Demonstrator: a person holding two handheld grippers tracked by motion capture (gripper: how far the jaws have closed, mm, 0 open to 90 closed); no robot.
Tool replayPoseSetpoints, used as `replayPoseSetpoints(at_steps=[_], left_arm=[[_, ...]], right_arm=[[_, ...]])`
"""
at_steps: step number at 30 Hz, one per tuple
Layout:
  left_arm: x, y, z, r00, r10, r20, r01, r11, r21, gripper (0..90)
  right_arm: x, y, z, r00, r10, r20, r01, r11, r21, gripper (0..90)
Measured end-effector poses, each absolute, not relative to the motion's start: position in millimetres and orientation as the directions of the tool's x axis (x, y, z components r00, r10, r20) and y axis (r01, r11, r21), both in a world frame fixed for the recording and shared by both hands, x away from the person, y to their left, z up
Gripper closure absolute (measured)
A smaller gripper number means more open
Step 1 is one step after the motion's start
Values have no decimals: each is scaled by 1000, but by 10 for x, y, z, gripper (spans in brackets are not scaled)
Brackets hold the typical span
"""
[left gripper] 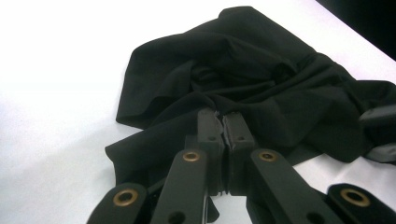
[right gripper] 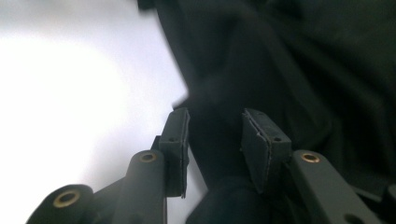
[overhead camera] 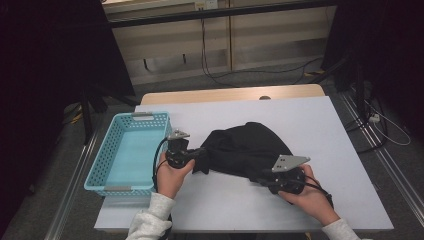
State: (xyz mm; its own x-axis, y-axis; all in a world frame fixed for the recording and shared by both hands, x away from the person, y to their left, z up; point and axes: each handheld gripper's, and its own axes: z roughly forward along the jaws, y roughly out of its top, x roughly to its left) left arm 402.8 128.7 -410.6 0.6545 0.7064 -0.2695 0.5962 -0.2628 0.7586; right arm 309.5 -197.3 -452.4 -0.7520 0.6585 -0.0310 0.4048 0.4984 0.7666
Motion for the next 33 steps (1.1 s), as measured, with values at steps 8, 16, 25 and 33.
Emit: replayPoseSetpoints(at_steps=[8, 16, 25, 33], left_arm=[[4026, 1260, -4125, 657, 703, -272, 599, -268, 755, 876], [4019, 1202, -4143, 669, 700, -252, 578, -275, 769, 611], [3999, 1074, -4163, 710, 665, -234, 553, -320, 770, 417], [3955, 975, -4180, 740, 633, -230, 540, -353, 764, 376]], right_arm=[[3137, -2068, -4596, -731, 679, -70, 431, 538, 724, 638], [3165, -2099, -4596, -721, 684, -110, 415, 553, 723, 845], [3210, -2223, -4358, -696, 715, 61, 421, 338, 842, 871], [3113, -2089, -3983, -722, 691, 19, 316, 306, 898, 871]])
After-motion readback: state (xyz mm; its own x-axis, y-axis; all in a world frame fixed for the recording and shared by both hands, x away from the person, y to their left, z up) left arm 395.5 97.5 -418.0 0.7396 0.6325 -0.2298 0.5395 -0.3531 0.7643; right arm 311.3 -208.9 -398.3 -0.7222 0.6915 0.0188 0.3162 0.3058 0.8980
